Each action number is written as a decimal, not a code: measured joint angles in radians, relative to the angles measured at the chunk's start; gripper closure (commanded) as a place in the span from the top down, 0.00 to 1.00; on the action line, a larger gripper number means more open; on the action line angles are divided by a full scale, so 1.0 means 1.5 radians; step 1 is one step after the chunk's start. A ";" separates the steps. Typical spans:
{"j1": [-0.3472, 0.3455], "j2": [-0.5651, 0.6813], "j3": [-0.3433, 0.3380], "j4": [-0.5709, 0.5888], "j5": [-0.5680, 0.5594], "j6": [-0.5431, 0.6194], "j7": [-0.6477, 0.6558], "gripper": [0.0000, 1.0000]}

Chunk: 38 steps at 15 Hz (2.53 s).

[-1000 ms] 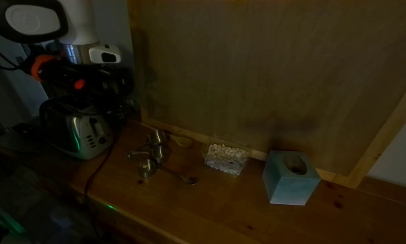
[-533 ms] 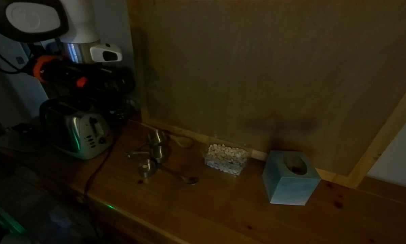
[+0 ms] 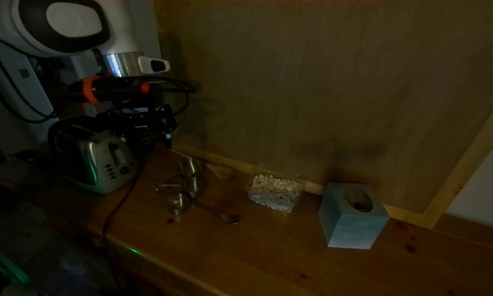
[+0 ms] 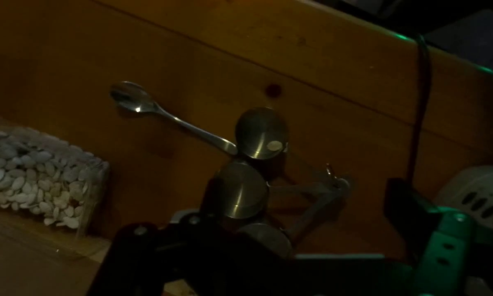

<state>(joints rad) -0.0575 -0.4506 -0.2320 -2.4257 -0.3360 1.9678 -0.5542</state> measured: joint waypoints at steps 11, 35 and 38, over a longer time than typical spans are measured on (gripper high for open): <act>-0.002 0.039 -0.028 0.017 -0.001 0.006 -0.142 1.00; -0.099 0.291 -0.070 0.075 -0.021 0.189 -0.655 1.00; -0.116 0.329 -0.069 0.089 -0.005 0.197 -0.736 1.00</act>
<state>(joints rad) -0.2310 0.0434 -0.3361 -2.2924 -0.3440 2.2628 -1.6583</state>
